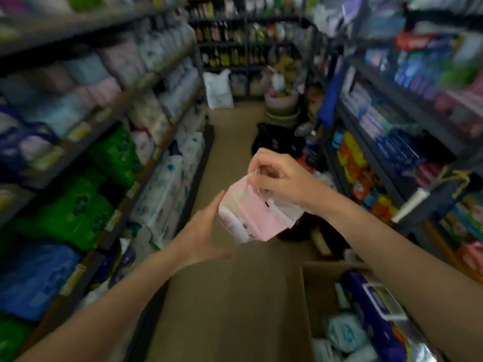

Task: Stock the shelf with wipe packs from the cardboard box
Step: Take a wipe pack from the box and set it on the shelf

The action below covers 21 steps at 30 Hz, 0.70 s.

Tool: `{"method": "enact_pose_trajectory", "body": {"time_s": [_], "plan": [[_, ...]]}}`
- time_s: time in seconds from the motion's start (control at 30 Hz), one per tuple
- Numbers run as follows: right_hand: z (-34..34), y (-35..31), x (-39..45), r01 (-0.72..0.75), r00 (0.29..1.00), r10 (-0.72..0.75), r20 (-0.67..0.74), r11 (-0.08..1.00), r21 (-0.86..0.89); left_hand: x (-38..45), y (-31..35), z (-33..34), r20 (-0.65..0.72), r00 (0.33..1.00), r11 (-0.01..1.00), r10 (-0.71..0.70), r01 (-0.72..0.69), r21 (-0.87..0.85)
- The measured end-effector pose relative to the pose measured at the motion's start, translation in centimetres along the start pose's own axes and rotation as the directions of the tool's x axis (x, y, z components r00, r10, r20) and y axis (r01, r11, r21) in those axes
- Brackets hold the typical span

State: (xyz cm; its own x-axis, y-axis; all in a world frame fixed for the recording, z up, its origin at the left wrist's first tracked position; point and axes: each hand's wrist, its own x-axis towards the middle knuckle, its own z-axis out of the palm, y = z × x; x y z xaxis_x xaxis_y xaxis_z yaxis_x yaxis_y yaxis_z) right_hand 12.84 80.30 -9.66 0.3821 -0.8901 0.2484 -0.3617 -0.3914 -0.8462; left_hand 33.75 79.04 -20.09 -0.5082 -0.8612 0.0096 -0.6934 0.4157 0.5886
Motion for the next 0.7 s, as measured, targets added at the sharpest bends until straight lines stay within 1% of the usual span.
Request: {"method": "enact_pose_trajectory", "body": {"time_s": [0.07, 0.1, 0.17, 0.23, 0.33, 0.4, 0.47, 0.53, 0.57, 0.63, 0.7], "plan": [[2.0, -4.8, 3.1, 0.043, 0.999, -0.042, -0.018, 0.994, 0.100, -2.7, -0.6, -4.0, -0.199, 0.980, 0.999, 0.030, -0.026, 0.023], [3.0, -7.1, 4.5, 0.065, 0.998, -0.060, -0.033, 0.985, 0.162, -4.1, -1.1, -6.1, -0.308, 0.951, 0.999, 0.022, -0.010, 0.040], [4.8, -11.3, 6.9, 0.112, 0.993, -0.099, -0.060, 0.956, 0.270, -7.1, -1.5, -10.7, -0.514, 0.858, 0.997, -0.010, 0.046, 0.058], [6.7, -15.2, 9.1, 0.166, 0.986, -0.156, -0.057, 0.915, 0.368, -10.5, -1.9, -15.4, -0.641, 0.766, 0.985, 0.040, 0.075, 0.152], [9.4, -20.0, 11.6, 0.217, 0.975, -0.212, -0.065, 0.853, 0.475, -15.8, -2.0, -22.1, -0.713, 0.679, 0.917, 0.176, 0.150, 0.369], [11.6, -22.8, 12.9, 0.229, 0.972, -0.226, -0.067, 0.834, 0.502, -19.2, -2.1, -26.1, -0.734, 0.629, 0.851, 0.256, 0.214, 0.480], [13.9, -25.0, 14.2, 0.234, 0.971, -0.228, -0.073, 0.838, 0.492, -22.3, -1.8, -29.4, -0.734, 0.593, 0.764, 0.331, 0.288, 0.577], [16.1, -27.3, 15.6, 0.299, 0.954, -0.271, -0.126, 0.859, 0.415, -25.4, -1.5, -32.1, -0.729, 0.561, 0.665, 0.393, 0.375, 0.646], [17.2, -28.4, 16.2, 0.342, 0.939, -0.307, -0.154, 0.875, 0.343, -26.8, -1.4, -33.2, -0.728, 0.549, 0.613, 0.410, 0.425, 0.666], [19.4, -30.7, 16.9, 0.382, 0.921, -0.341, -0.188, 0.888, 0.255, -29.6, -1.2, -35.2, -0.732, 0.536, 0.518, 0.421, 0.521, 0.679], [21.8, -32.8, 16.7, 0.442, 0.886, -0.397, -0.239, 0.878, 0.181, -32.1, -1.4, -37.0, -0.754, 0.499, 0.455, 0.427, 0.602, 0.656]]}}
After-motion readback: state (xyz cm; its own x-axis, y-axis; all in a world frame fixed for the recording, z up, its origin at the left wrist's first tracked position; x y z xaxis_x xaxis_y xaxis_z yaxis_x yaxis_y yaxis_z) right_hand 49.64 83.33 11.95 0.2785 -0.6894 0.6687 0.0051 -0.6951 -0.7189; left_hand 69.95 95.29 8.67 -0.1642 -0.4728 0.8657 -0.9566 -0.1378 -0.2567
